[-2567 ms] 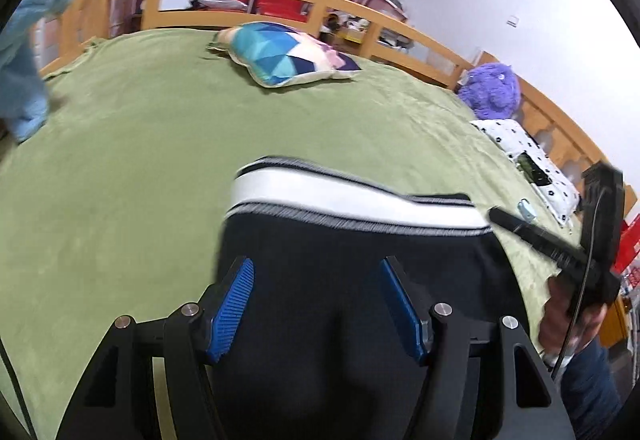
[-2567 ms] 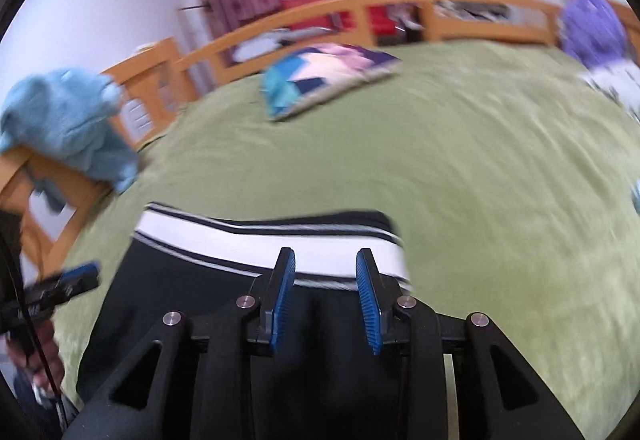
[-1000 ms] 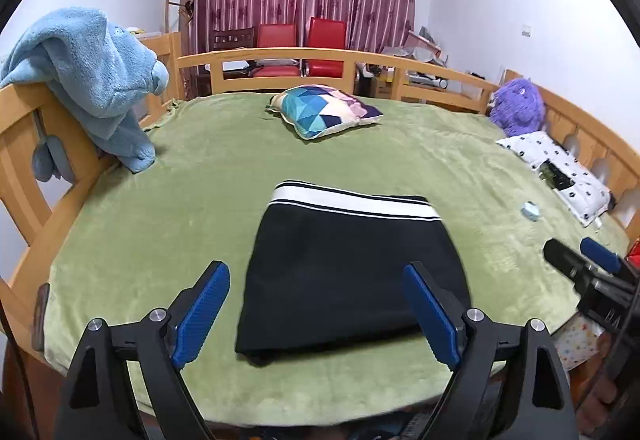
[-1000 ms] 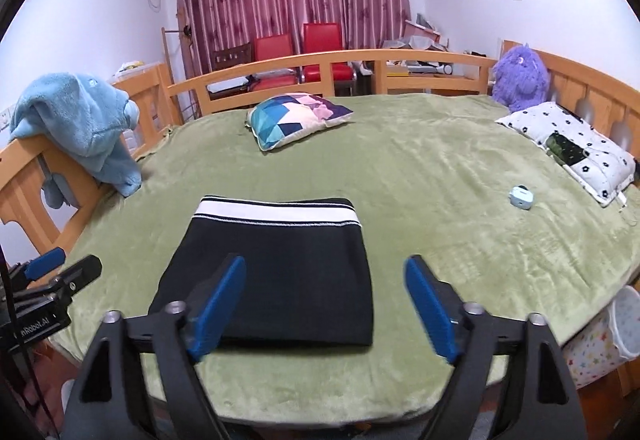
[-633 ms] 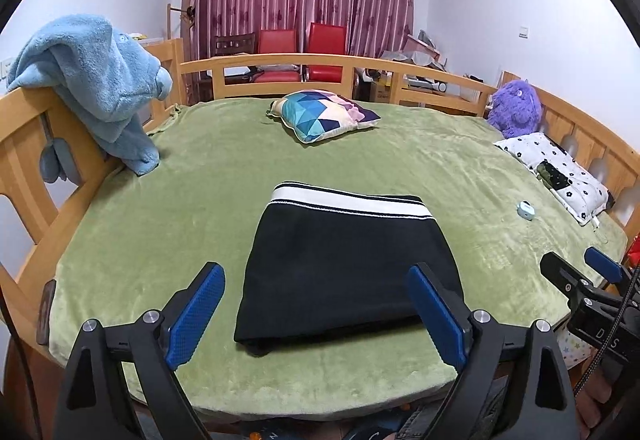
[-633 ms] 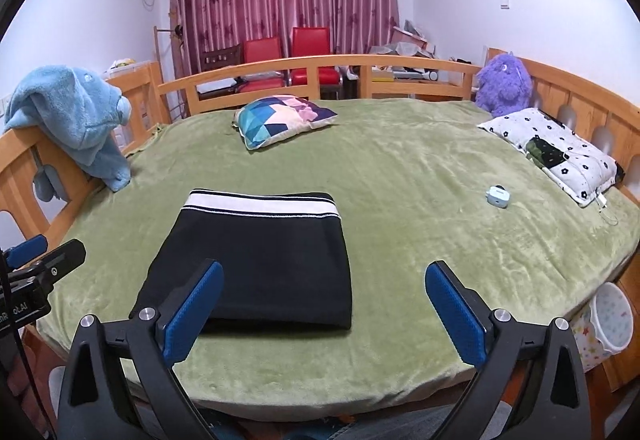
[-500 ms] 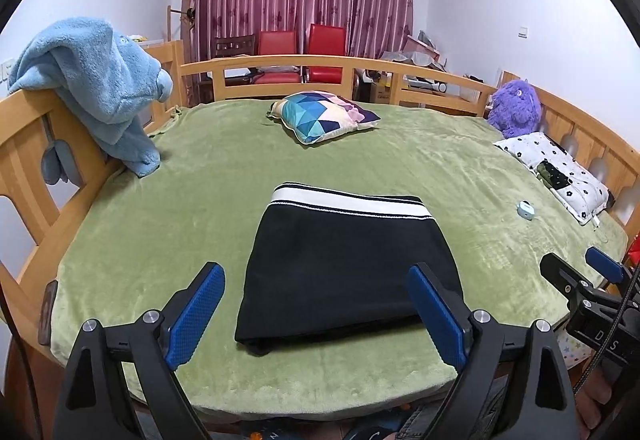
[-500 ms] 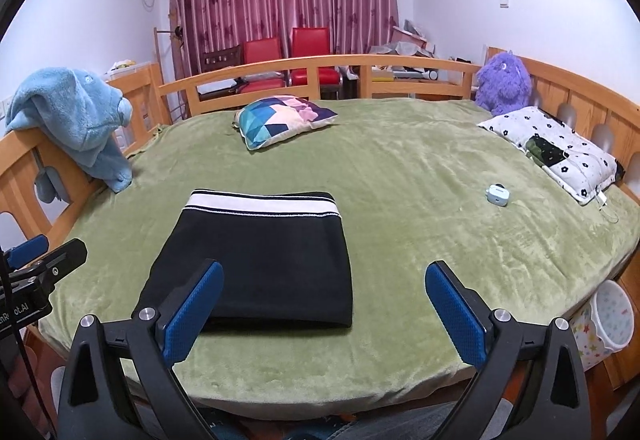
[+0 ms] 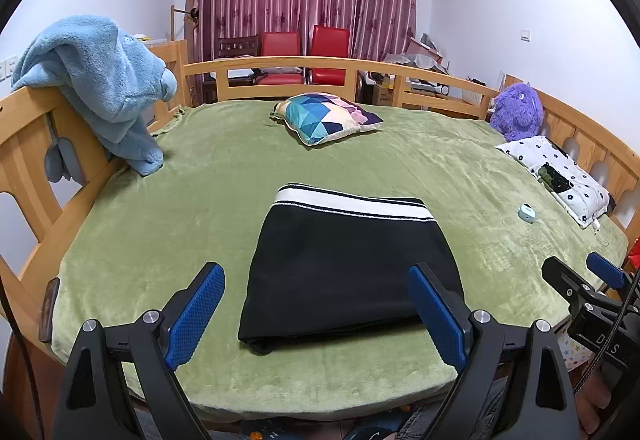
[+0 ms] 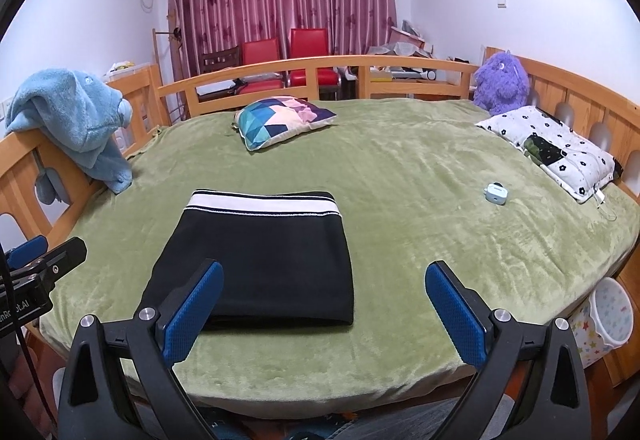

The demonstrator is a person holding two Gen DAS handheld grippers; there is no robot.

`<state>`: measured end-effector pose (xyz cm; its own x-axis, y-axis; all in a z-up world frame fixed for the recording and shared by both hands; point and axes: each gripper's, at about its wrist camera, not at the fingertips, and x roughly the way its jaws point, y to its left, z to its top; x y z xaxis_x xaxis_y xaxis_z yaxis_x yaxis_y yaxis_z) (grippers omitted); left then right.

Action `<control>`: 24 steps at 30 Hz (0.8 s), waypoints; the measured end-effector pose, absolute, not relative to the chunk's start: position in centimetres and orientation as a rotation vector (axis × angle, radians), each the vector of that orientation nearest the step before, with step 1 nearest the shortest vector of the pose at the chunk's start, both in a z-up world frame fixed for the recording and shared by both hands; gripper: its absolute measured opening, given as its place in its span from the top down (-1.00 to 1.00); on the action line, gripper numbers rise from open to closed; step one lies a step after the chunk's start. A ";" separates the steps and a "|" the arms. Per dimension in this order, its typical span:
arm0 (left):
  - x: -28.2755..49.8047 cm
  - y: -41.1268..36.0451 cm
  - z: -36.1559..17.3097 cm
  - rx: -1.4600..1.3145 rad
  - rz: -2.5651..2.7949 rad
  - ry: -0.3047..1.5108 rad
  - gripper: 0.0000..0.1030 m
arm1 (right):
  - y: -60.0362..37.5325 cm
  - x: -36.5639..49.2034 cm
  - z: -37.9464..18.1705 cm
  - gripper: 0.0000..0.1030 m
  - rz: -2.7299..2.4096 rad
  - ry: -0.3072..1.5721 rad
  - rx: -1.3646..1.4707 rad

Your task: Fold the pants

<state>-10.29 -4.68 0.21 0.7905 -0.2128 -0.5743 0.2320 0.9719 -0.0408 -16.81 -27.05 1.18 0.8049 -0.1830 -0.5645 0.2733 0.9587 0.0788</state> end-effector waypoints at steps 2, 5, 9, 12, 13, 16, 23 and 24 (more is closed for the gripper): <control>-10.5 -4.6 0.4 0.035 -0.233 0.612 -0.80 | -27.0 -16.8 1.2 -0.94 -0.248 0.588 0.161; -10.6 -4.4 0.5 0.034 -0.231 0.610 -0.80 | -27.0 -16.9 1.2 -0.94 -0.248 0.589 0.162; -10.7 -4.5 0.5 0.034 -0.231 0.608 -0.81 | -26.9 -16.9 1.3 -0.94 -0.251 0.589 0.164; -10.7 -4.5 0.6 0.030 -0.236 0.610 -0.80 | -26.9 -16.9 1.3 -0.94 -0.254 0.588 0.163; -10.7 -4.5 0.6 0.030 -0.235 0.612 -0.80 | -26.8 -17.0 1.3 -0.94 -0.253 0.587 0.165; -10.7 -4.5 0.7 0.030 -0.236 0.610 -0.80 | -26.9 -16.9 1.3 -0.94 -0.253 0.588 0.165; -10.8 -4.4 0.7 0.027 -0.236 0.607 -0.80 | -26.8 -17.0 1.3 -0.94 -0.254 0.588 0.164; -10.9 -4.5 0.6 0.027 -0.235 0.607 -0.80 | -26.8 -17.0 1.3 -0.94 -0.253 0.587 0.165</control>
<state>-10.86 -4.47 0.65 0.7954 -0.2106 -0.5684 0.2262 0.9731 -0.0440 -17.03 -26.83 1.32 0.8028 -0.1883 -0.5657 0.2820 0.9559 0.0820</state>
